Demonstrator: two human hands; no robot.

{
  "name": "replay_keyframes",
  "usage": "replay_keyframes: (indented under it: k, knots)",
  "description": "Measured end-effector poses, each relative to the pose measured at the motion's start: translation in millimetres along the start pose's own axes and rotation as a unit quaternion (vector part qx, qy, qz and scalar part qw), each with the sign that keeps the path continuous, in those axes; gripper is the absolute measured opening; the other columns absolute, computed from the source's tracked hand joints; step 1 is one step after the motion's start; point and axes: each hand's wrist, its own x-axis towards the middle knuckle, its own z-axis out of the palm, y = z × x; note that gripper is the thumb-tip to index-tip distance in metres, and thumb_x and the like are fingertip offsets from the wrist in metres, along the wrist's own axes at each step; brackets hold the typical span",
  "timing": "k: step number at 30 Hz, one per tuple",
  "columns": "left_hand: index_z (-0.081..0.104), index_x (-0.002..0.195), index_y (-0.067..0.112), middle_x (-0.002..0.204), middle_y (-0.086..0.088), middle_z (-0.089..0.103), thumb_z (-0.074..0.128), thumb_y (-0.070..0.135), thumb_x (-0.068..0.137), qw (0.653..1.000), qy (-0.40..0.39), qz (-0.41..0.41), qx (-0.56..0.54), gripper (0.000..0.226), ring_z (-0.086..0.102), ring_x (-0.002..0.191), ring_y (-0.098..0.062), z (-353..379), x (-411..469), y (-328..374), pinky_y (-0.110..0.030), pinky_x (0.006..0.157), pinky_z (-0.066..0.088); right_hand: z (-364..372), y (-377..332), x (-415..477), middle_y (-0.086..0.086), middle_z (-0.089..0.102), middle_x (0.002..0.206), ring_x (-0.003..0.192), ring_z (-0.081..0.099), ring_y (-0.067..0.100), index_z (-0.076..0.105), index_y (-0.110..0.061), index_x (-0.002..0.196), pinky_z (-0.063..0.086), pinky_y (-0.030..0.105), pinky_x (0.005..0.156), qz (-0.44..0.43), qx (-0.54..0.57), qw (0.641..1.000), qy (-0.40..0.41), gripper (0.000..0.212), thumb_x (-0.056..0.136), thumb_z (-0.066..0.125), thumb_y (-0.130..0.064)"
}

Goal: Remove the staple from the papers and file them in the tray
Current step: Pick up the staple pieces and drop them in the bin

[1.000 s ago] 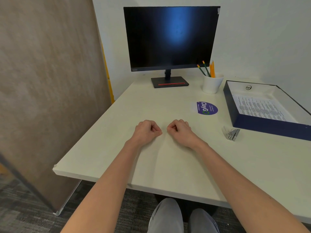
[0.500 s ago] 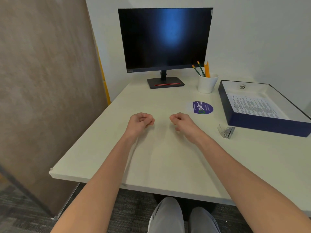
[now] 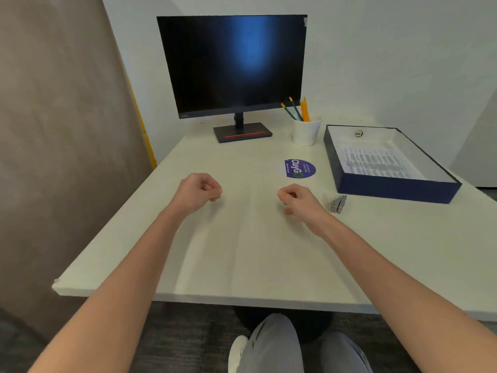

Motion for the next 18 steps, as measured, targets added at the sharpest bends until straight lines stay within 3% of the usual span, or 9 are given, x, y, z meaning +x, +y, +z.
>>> replay_keyframes:
  k: [4, 5, 7, 9, 13, 18]
  knots:
    - [0.068, 0.074, 0.015, 0.057, 0.006, 0.065, 0.072, 0.009, 0.079, 0.999, 0.035, -0.026, -0.022, 0.009, 0.057, 0.05, 0.001, 13.7, -15.3, -29.7, -0.007, 0.055, 0.044, 47.8, -2.5, 8.3, -0.006, 0.056, 0.088, 0.087, 0.052, 0.013, 0.061, -0.009, 0.104, 0.042, 0.015, 0.072, -0.04, -0.051, 0.998, -0.027, 0.016, 0.095, 0.052, -0.018]
    - [0.069, 0.076, 0.014, 0.059, 0.004, 0.065, 0.073, 0.008, 0.078, 0.998, 0.047, -0.028, -0.036, 0.007, 0.057, 0.051, -0.001, 19.7, -16.4, -32.1, -0.006, 0.054, 0.044, 55.7, -3.0, 10.1, -0.007, 0.056, 0.086, 0.087, 0.052, 0.013, 0.061, -0.01, 0.103, 0.043, 0.016, 0.073, -0.044, -0.067, 0.996, -0.03, 0.016, 0.094, 0.052, -0.019]
    - [0.07, 0.08, 0.013, 0.065, 0.0, 0.065, 0.073, 0.009, 0.077, 0.996, 0.065, -0.028, -0.06, 0.006, 0.058, 0.058, -0.007, 28.7, -15.1, -35.3, -0.006, 0.055, 0.043, 68.7, -0.9, 15.0, -0.012, 0.054, 0.079, 0.088, 0.053, 0.015, 0.06, -0.017, 0.096, 0.047, 0.032, 0.089, -0.049, -0.111, 0.992, -0.031, 0.01, 0.093, 0.052, -0.022]
    - [0.071, 0.084, 0.015, 0.067, 0.001, 0.065, 0.075, 0.013, 0.076, 0.996, 0.068, -0.019, -0.06, 0.009, 0.058, 0.061, -0.007, 33.6, -12.3, -36.0, -0.005, 0.056, 0.043, 74.8, 0.1, 17.5, -0.011, 0.057, 0.081, 0.091, 0.055, 0.017, 0.058, -0.02, 0.092, 0.042, 0.044, 0.099, -0.047, -0.158, 0.986, -0.025, 0.009, 0.092, 0.05, -0.024]
    - [0.073, 0.084, 0.016, 0.068, 0.005, 0.067, 0.078, 0.016, 0.075, 0.996, 0.063, -0.008, -0.07, 0.011, 0.059, 0.062, -0.005, 32.5, -9.5, -41.5, -0.006, 0.06, 0.045, 82.9, -1.1, 19.0, 0.0, 0.068, 0.095, 0.099, 0.059, 0.023, 0.065, -0.017, 0.095, 0.036, 0.037, 0.091, -0.054, -0.247, 0.967, -0.016, 0.018, 0.091, 0.049, -0.025]
    - [0.073, 0.091, 0.011, 0.078, -0.006, 0.071, 0.075, 0.013, 0.079, 0.996, 0.042, -0.005, -0.084, 0.012, 0.064, 0.071, -0.01, 27.9, -7.8, -43.9, -0.002, 0.063, 0.044, 88.0, 0.2, 25.3, -0.002, 0.065, 0.09, 0.1, 0.057, 0.025, 0.065, -0.019, 0.092, 0.032, 0.035, 0.084, -0.049, -0.264, 0.963, -0.016, 0.017, 0.09, 0.049, -0.026]
